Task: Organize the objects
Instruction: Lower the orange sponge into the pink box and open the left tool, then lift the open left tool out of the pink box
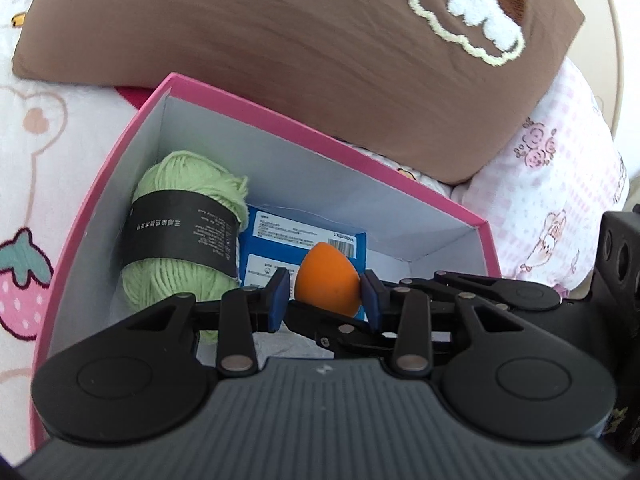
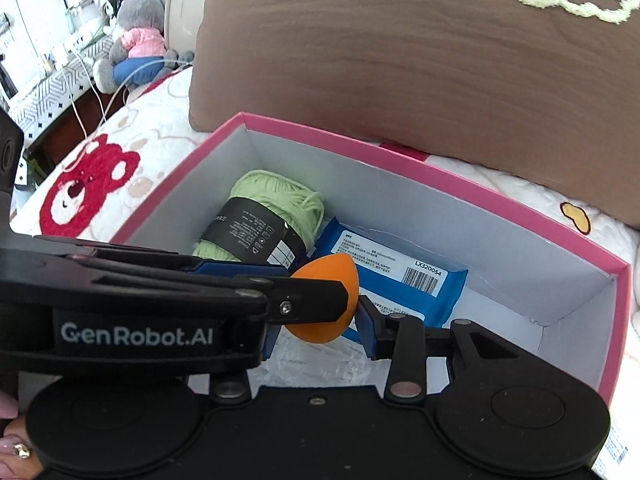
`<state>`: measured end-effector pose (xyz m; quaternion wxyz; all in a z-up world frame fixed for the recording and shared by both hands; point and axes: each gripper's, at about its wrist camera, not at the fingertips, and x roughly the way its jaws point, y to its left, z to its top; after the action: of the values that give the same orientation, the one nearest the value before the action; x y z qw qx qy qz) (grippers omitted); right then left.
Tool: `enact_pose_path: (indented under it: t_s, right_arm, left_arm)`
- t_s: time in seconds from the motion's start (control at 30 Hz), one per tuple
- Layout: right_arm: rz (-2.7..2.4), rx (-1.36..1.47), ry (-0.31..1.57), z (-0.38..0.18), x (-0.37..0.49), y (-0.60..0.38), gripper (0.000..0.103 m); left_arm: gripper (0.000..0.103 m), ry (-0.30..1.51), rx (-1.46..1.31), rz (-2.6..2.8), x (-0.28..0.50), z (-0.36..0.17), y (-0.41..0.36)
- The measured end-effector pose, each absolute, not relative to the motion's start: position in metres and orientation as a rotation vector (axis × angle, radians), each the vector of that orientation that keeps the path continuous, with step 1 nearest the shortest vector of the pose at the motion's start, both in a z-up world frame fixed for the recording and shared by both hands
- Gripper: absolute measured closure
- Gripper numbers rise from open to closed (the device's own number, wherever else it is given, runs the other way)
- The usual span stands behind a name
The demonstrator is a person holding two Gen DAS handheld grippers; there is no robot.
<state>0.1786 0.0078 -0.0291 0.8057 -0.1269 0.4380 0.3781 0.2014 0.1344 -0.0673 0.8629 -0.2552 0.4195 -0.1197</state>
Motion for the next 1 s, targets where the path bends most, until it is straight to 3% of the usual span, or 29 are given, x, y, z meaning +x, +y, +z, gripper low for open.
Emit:
enact_pose_path:
  t_s: [0.37,0.6,1.0]
  right_arm:
    - [0.839,-0.301,0.947,-0.030,0.179,0.008,0.057]
    - [0.836,-0.307,0.914,-0.025,0.178,0.001,0.044]
    - [0.905,-0.257,0.885,0.006,0.144,-0.040,0.044]
  left_arm:
    - [0.066,0.866,-0.521,-0.208,0.195,-0.060,0.138]
    - [0.066,0.848,-0.527,-0.158,0.187,-0.053,0.145]
    - [0.065,0.921,-0.457,-0.145,0.156,-0.019,0.138]
